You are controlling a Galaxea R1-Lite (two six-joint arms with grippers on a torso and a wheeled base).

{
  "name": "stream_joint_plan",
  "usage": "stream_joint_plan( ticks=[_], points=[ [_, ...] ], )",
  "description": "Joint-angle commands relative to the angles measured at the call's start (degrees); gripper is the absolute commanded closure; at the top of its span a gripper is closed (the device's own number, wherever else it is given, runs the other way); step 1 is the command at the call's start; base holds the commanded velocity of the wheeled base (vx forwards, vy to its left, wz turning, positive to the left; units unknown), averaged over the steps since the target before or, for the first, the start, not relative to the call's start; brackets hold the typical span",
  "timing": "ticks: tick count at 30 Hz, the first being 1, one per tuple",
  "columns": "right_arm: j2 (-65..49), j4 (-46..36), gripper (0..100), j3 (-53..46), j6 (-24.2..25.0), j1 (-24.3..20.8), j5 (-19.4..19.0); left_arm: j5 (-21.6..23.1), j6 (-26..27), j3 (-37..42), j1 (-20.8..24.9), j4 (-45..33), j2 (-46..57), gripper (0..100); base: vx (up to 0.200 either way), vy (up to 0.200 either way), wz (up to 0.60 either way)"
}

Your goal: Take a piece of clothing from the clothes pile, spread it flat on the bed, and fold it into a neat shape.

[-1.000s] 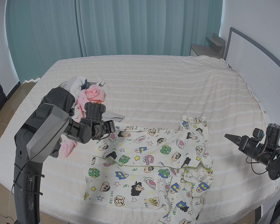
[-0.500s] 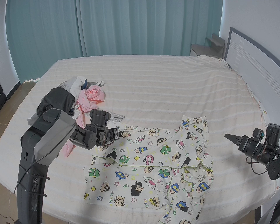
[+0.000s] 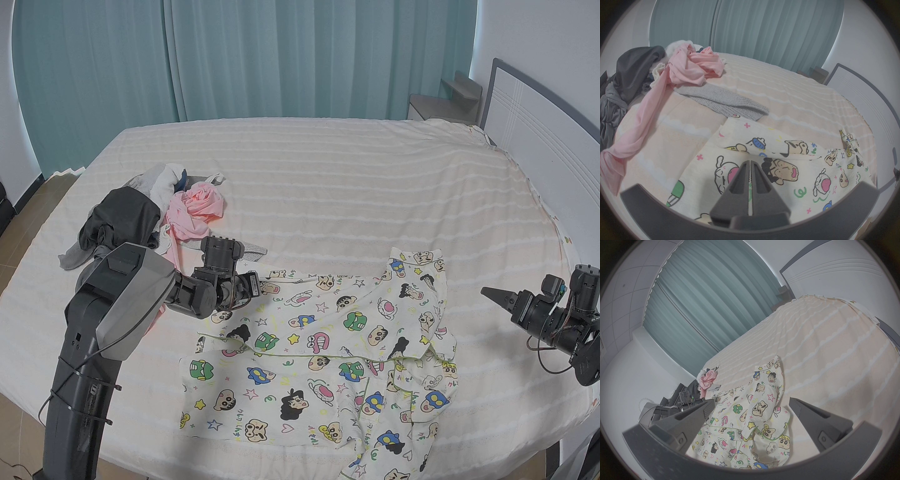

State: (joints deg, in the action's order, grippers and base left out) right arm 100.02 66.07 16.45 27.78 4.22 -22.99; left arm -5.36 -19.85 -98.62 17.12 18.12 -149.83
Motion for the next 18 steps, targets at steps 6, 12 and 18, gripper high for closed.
stream_joint_plan(
  ticks=[6,12,18],
  points=[
    [0.1,0.0,0,-0.4,0.0,0.0,0.0,-1.4,-0.2,-4.3,0.0,0.0,-2.9,100,0.0,0.0,0.0],
    [0.3,1.5,0,-0.9,-0.1,-0.1,0.1,-6.1,-0.4,-12.0,-0.1,-0.1,-6.1,100,0.0,0.0,0.0],
    [0.5,2.5,0,-1.5,-0.2,-0.1,0.0,-6.8,-1.5,-16.0,-0.4,-0.4,-8.7,100,0.0,0.0,0.0]
  ],
)
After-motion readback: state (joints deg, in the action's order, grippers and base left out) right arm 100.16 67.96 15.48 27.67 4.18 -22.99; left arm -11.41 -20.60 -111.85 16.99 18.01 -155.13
